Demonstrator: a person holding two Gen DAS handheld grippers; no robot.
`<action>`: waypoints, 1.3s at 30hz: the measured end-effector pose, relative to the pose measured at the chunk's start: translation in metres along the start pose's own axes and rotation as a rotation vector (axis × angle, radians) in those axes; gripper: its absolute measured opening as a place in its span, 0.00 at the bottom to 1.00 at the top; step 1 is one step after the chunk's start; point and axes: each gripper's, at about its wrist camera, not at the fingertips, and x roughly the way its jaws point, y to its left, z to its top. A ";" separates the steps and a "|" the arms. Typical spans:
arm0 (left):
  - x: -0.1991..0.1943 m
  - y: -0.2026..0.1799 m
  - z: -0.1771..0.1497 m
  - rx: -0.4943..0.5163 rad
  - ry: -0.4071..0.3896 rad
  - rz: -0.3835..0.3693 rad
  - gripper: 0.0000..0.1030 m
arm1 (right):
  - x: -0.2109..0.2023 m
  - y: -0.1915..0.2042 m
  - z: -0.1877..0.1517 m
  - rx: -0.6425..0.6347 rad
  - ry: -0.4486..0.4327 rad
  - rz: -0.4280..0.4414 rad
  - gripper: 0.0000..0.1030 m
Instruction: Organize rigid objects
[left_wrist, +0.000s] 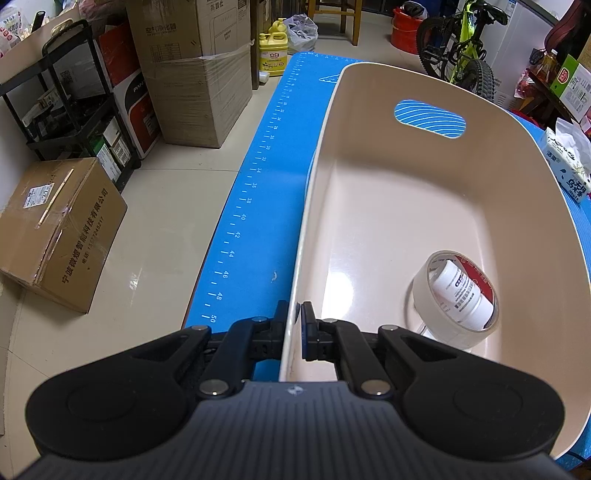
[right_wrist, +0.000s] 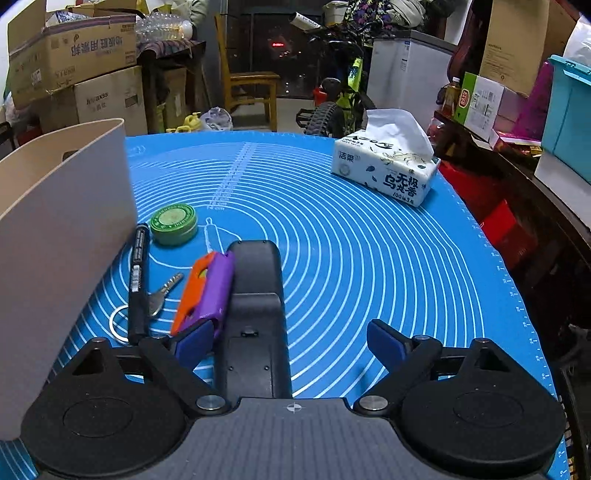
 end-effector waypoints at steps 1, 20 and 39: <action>0.000 0.000 0.000 0.001 0.000 0.001 0.08 | -0.001 0.001 -0.001 -0.004 0.000 -0.002 0.87; 0.000 0.001 0.000 0.003 0.000 0.005 0.08 | 0.010 0.018 -0.018 -0.064 -0.057 0.103 0.55; 0.000 -0.001 -0.001 0.002 -0.001 0.003 0.08 | -0.014 0.014 -0.023 -0.026 -0.080 0.063 0.52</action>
